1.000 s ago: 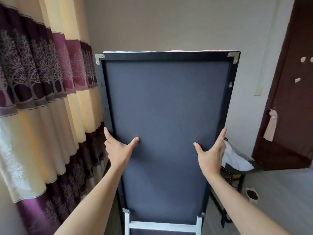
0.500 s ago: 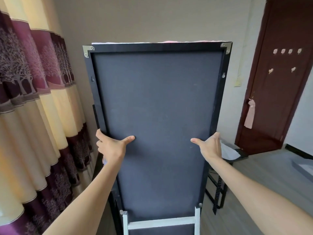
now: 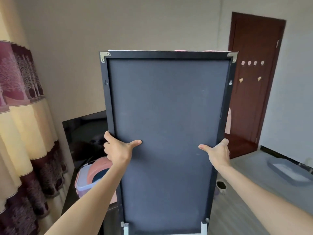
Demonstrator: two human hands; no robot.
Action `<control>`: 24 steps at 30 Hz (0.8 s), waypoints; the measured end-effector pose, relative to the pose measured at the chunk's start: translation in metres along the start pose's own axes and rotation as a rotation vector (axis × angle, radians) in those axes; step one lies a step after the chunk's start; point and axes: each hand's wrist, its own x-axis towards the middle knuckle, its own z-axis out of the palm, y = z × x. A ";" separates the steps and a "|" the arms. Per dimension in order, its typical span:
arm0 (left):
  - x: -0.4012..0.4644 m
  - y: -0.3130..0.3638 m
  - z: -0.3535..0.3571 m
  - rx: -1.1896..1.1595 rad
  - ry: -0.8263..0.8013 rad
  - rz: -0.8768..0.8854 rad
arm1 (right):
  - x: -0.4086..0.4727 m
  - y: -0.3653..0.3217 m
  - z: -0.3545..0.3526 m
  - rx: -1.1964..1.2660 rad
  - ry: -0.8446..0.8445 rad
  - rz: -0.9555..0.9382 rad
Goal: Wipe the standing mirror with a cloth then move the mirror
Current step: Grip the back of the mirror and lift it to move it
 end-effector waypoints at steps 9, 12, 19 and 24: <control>-0.046 0.094 0.134 -0.173 -0.200 0.099 | 0.082 0.013 -0.137 0.061 0.188 -0.017; -0.069 0.135 0.180 -0.222 -0.252 0.126 | 0.117 0.017 -0.189 0.061 0.249 -0.032; -0.138 0.223 0.309 -0.373 -0.339 0.174 | 0.200 0.031 -0.325 0.056 0.394 -0.078; -0.178 0.272 0.407 -0.456 -0.427 0.199 | 0.258 0.044 -0.408 0.017 0.518 -0.098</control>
